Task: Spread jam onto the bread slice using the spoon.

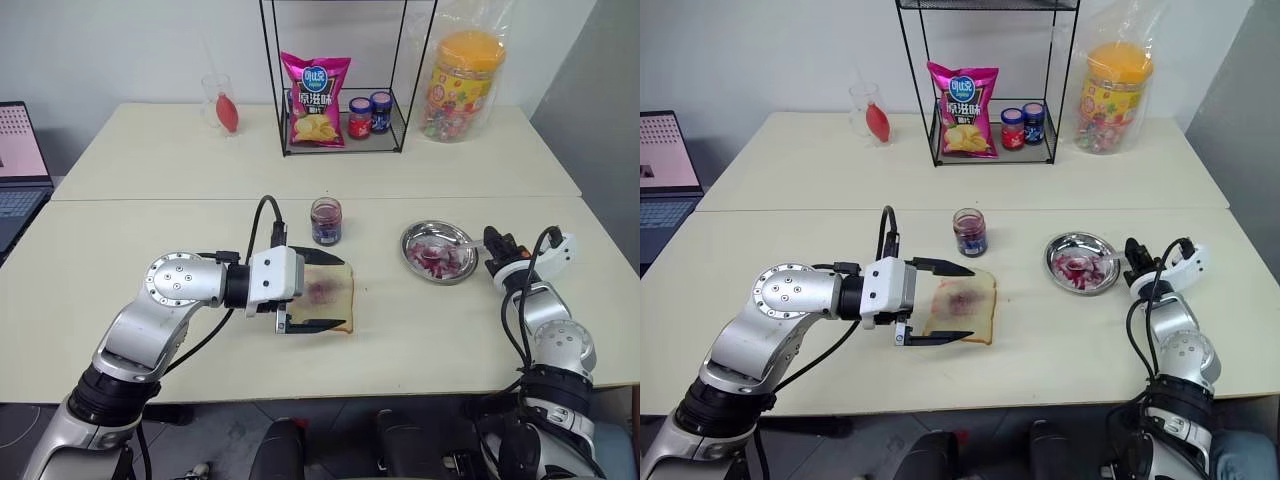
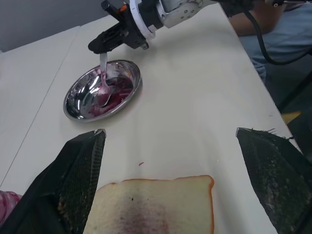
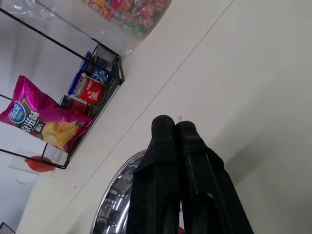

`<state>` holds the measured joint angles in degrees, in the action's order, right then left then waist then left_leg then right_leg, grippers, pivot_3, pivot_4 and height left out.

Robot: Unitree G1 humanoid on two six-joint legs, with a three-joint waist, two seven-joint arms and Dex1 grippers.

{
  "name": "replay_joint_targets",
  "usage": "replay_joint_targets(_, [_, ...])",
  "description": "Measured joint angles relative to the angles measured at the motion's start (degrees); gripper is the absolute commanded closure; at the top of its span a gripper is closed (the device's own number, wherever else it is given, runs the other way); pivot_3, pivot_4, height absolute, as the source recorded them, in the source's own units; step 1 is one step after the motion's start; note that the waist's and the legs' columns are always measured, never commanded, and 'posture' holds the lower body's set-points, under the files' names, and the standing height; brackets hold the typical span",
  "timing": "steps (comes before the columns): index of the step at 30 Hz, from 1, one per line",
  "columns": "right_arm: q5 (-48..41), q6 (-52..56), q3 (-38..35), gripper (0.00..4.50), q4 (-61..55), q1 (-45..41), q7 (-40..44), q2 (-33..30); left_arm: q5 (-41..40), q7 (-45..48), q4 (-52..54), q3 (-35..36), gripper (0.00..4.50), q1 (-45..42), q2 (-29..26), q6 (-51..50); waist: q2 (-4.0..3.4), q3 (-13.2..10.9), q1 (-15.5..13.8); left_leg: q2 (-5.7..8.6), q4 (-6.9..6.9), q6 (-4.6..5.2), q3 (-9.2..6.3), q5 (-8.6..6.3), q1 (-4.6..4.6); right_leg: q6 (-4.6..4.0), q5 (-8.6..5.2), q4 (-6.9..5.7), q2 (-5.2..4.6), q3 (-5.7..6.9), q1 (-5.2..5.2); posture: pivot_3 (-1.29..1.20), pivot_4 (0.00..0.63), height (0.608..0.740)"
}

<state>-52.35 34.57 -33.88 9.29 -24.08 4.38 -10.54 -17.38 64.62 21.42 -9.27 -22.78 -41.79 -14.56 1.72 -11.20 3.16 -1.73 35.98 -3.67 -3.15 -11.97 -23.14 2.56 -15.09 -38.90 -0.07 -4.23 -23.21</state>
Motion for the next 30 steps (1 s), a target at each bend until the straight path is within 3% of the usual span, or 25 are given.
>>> replay_joint_targets(10, [-1.97, 3.47, 1.59, 4.49, -5.69, 0.64, -0.72, -2.45, 1.07, -1.48, -1.79, 0.03, 0.00, 0.05, 0.01, 1.11, -0.03, -0.02, 0.03, 0.00, -0.01, 0.00, 0.00, 0.00, -0.01, 0.00, -0.01, 0.02, 0.00, 0.00, -0.01, 0.00, 0.150, 0.740])
replay_joint_targets(22, [1.68, 2.57, 4.72, 4.49, -0.17, -0.14, 4.05, -5.10, 1.43, -1.52, -3.26, 0.03, 0.00, -0.14, 0.34, 2.40, -0.04, -0.02, 0.10, -0.01, -0.03, 0.00, 0.02, 0.00, -0.01, -0.01, -0.01, 0.03, 0.01, -0.01, -0.03, 0.00, 0.150, 0.740])
replay_joint_targets(30, [4.73, 1.20, 5.39, 2.77, 4.12, -1.43, 5.14, -7.09, 2.13, -1.63, -3.51, 0.02, 0.00, -0.18, 1.00, 2.65, -0.04, -0.03, 0.10, -0.01, -0.05, 0.00, 0.02, 0.00, -0.01, -0.01, -0.02, 0.04, 0.01, 0.00, -0.03, 0.00, 0.150, 0.740])
